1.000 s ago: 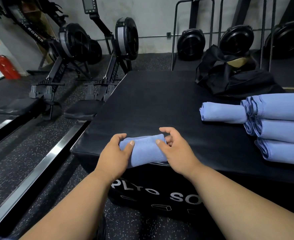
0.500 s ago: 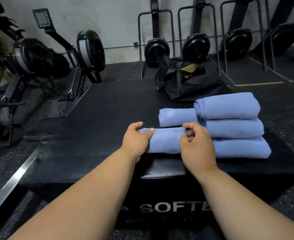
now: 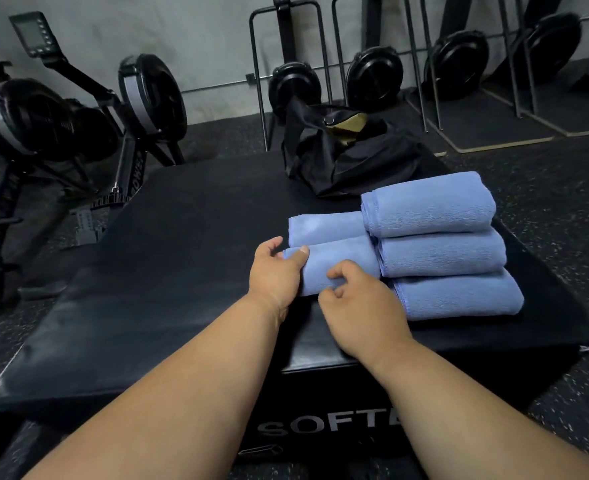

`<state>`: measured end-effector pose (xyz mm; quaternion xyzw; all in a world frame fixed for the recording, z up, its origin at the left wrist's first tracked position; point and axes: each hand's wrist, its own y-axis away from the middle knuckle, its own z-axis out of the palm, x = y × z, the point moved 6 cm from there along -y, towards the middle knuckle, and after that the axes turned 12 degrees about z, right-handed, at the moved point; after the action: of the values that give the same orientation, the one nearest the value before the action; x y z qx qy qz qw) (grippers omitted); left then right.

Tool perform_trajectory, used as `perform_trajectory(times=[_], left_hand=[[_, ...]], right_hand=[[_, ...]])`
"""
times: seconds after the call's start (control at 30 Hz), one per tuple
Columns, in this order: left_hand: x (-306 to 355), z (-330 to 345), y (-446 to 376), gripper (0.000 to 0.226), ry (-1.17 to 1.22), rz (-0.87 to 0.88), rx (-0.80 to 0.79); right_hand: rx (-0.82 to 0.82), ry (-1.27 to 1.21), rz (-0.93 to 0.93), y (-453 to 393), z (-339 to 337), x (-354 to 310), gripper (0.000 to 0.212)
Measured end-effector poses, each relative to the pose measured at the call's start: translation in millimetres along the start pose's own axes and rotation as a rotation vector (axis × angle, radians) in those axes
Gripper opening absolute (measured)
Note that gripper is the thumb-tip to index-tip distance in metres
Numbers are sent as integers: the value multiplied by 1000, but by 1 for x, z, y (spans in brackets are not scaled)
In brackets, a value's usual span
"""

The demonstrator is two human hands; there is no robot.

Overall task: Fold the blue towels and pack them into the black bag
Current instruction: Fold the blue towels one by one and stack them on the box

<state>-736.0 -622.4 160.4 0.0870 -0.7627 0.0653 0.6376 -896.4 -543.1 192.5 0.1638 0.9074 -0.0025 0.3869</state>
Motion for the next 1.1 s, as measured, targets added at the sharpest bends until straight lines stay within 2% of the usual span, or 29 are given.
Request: perform_trajectory(times=[0.3, 0.43, 0.5, 0.57, 0.63, 0.83, 1.0, 1.1], left_hand=[[10, -6, 0, 72, -54, 71, -32], [8, -39, 10, 83, -33, 73, -3], [4, -67, 22, 71, -40, 72, 4], [-4, -101, 38, 52, -25, 50, 10], [-15, -142, 57, 44, -30, 25, 36], [-53, -285, 123, 37, -10, -74, 223], [-75, -418, 196, 52, -44, -130, 426], [-90, -500, 256, 29, -232, -217, 582]], right_hand=[[6, 43, -70, 9, 5, -5, 49], [-11, 30, -121, 16, 9, -12, 40], [-93, 8, -157, 25, 20, -19, 36], [-186, 0, -179, 36, 34, -26, 34], [-251, 14, -208, 47, 49, -36, 33], [-419, 15, -299, 96, 107, -86, 28], [-622, 6, -412, 167, 177, -133, 23], [-744, 4, -432, 215, 226, -156, 18]])
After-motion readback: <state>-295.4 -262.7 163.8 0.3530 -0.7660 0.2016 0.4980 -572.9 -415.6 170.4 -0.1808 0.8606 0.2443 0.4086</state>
